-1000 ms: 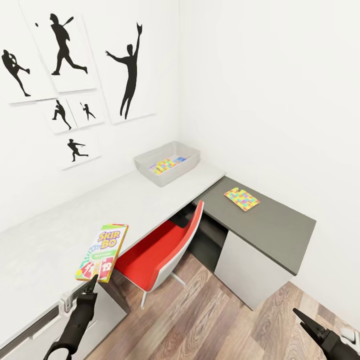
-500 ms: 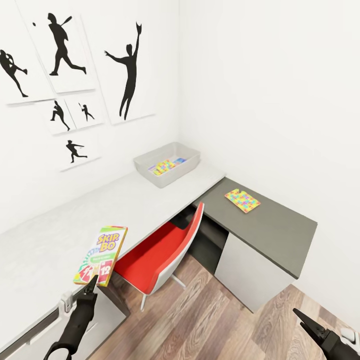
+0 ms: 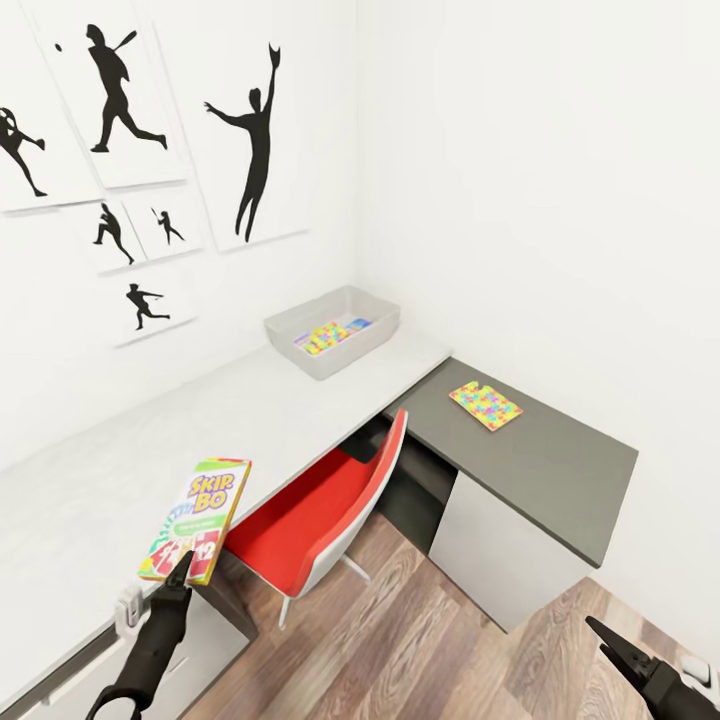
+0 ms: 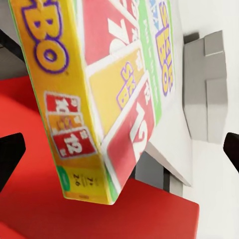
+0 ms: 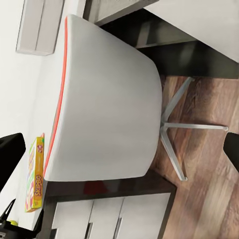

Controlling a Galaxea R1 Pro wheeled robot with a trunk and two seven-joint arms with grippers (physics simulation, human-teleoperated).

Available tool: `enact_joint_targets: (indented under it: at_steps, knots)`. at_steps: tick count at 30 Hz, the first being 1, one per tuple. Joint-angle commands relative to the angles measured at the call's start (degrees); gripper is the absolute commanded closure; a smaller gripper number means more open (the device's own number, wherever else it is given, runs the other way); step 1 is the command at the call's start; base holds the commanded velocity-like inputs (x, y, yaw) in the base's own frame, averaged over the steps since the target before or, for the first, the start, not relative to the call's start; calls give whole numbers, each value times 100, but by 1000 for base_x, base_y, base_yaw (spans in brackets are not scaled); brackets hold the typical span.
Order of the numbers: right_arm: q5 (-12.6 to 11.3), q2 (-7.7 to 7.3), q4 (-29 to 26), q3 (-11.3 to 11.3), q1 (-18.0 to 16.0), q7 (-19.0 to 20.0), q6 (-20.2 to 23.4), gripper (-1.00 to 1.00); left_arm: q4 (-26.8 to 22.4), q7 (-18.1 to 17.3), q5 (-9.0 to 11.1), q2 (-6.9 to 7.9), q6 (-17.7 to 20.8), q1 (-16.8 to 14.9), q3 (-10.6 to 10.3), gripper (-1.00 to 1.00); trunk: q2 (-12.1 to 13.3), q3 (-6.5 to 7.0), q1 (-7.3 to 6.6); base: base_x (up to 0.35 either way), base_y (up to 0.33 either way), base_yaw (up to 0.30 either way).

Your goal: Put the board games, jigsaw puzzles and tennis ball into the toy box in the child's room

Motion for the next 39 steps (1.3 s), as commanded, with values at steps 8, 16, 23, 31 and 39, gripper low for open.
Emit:
enact_joint_targets:
  at_steps: [8, 16, 23, 31, 39]
  knots:
    - [-34, -2, -4, 0, -3, -5, 39, -100, 2, -16, 50, -6, 59, -5, 111, -100, -10, -9, 4, 39, -7, 0]
    - [-34, 1, -4, 2, -2, -5, 39, -100, 3, -16, 48, -6, 59, -5, 123, -100, -10, -9, 4, 47, -1, 0]
    - [-34, 2, -8, 2, -2, -5, 39, -100, 24, -16, 45, -6, 59, -5, 124, -100, -10, -9, 4, 53, 0, 0]
    - [-34, 2, -7, 2, -2, -12, 39, -100, 36, -16, 43, -6, 59, -5, 125, -100, -10, -9, 4, 44, 0, 0]
    - [-37, 2, -8, 2, -1, -20, 39, -100, 38, -16, 41, -6, 59, -5, 126, -100, -10, -9, 4, 6, 0, 0]
